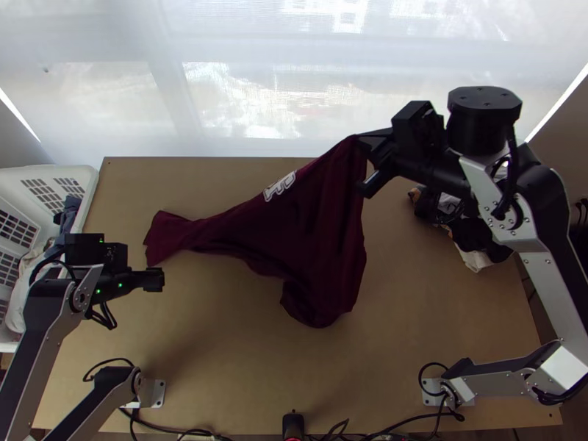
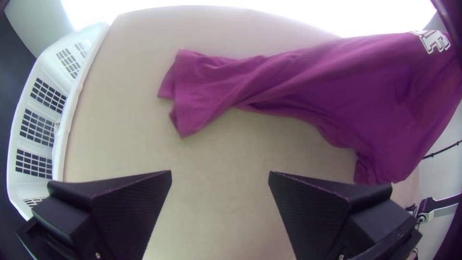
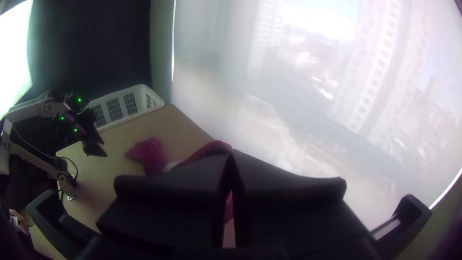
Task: Fold the t-shirt
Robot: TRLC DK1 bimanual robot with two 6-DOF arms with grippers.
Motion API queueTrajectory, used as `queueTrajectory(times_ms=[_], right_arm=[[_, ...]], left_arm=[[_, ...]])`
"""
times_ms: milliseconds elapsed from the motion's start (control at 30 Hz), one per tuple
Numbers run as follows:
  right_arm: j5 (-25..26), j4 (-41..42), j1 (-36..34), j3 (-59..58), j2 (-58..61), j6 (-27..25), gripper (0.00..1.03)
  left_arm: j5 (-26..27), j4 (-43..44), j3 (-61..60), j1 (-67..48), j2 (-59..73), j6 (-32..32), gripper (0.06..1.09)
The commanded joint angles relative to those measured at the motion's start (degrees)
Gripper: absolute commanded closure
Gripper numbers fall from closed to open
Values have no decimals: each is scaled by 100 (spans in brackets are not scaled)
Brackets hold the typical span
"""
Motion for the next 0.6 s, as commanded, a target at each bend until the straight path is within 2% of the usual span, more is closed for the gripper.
queueTrajectory(times_ms=[0, 233, 567], right_arm=[[166, 191, -271, 819, 128, 9, 100], [456, 314, -289, 1328, 286, -9, 100], [483, 305, -412, 379, -241, 35, 100]], left_arm=[[0, 74, -67, -134, 165, 23, 11], [0, 74, -296, -424, 174, 14, 11], [-71, 479, -366, -1092, 842, 75, 11]])
